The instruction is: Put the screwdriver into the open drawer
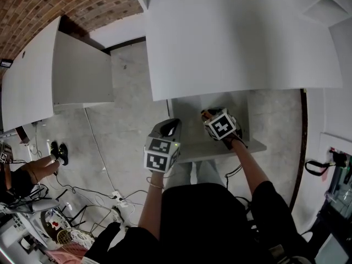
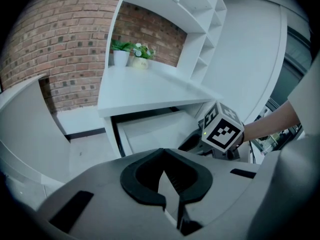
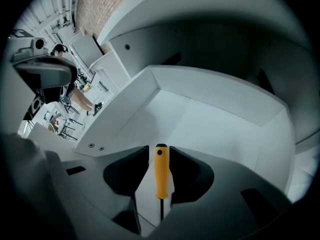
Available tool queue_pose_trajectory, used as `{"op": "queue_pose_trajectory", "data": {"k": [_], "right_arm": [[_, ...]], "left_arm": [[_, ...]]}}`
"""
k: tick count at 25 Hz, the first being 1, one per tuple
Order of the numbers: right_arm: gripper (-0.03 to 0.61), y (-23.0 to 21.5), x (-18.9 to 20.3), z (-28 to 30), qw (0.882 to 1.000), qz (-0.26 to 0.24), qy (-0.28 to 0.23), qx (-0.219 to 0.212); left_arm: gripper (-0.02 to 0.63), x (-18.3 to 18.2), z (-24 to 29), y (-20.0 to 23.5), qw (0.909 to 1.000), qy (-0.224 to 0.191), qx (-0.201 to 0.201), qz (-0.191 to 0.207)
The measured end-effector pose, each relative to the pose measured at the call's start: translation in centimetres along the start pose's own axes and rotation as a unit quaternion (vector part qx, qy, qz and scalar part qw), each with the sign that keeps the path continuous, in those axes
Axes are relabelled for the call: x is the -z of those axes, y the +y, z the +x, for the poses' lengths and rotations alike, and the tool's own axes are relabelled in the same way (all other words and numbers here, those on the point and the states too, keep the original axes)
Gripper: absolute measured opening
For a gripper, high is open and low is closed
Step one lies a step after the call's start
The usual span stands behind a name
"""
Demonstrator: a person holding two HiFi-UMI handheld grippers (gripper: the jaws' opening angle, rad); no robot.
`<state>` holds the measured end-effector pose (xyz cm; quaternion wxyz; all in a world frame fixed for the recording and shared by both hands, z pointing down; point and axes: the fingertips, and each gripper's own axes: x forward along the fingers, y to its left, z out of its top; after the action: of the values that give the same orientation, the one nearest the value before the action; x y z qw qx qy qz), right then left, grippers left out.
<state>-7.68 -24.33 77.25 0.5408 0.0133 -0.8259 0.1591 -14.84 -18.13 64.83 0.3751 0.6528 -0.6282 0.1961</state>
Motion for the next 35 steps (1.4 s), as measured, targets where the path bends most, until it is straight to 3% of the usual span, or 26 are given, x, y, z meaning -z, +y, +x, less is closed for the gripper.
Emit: {"op": "queue_pose_trajectory", "data": {"k": [6, 13, 19, 23, 28, 35], "right_arm": [[0.038, 0.2, -2.3, -2.8, 0.998, -0.044, -0.042, 0.019], [0.023, 2.7, -4.2, -8.0, 0.992, -0.088, -0.085, 0.017], [0.017, 4.7, -5.9, -13.2, 0.983, -0.079, -0.162, 0.023], [0.017, 5.6, -7.9, -17.8, 0.971, -0.043, -0.235, 0.026], [0.015, 6.3, -10.3, -23.4, 0.944, -0.001, -0.328, 0.029], [0.015, 7.1, -12.3, -29.0, 0.915, 0.009, -0.401, 0.039]], "left_arm": [[0.008, -1.5, -1.6, 0.3, 0.9993, -0.033, -0.011, 0.011], [0.009, -3.5, -4.8, -0.2, 0.9966, -0.074, -0.019, 0.032], [0.008, -5.3, -8.0, -1.2, 0.9918, -0.118, -0.022, 0.044], [0.008, -6.9, -10.6, -1.8, 0.9863, -0.157, -0.025, 0.045], [0.008, -9.4, -13.5, -2.4, 0.9766, -0.209, -0.024, 0.043], [0.008, -12.5, -16.6, -2.6, 0.9634, -0.261, -0.029, 0.056]]}}
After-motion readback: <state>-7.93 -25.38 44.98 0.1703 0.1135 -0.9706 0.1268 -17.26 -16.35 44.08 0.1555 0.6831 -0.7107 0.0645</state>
